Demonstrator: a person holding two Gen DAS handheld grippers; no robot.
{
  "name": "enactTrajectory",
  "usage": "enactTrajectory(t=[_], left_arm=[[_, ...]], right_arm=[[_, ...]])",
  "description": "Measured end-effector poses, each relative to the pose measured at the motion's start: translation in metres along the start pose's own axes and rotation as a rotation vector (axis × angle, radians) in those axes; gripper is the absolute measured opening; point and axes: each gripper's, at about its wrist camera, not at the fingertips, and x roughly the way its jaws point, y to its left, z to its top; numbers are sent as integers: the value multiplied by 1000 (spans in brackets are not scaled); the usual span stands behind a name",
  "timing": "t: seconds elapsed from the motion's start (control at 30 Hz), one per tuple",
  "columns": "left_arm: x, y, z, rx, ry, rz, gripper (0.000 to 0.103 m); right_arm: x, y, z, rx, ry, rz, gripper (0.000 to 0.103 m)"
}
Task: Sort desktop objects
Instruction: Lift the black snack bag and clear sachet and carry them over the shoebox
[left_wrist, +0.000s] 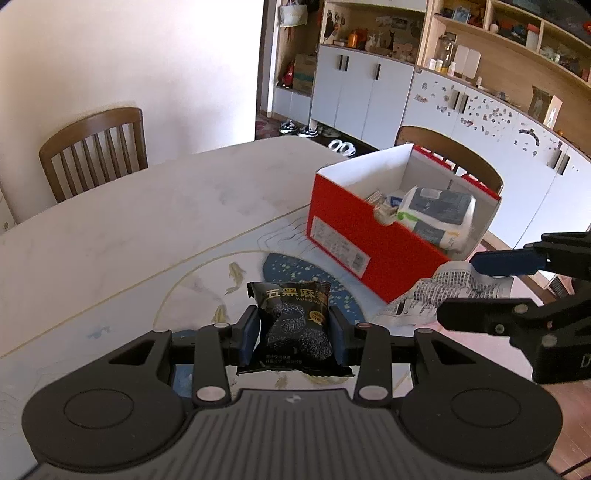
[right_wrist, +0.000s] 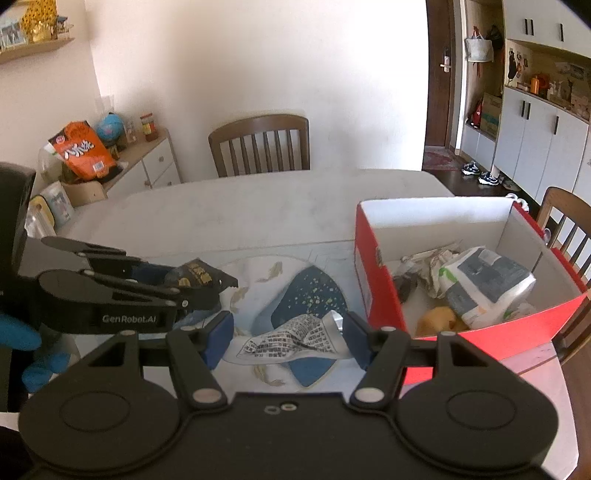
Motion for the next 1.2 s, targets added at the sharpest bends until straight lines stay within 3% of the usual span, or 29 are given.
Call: enactTrajectory(t=[0.6, 1.2], left_arm=[[6, -59, 39, 39, -25, -56, 38], [58, -120, 83, 60, 1, -52, 38]], right_arm=[[-33, -59, 24, -11, -77, -16, 65], [-38, -144, 33, -12, -80, -31, 65]])
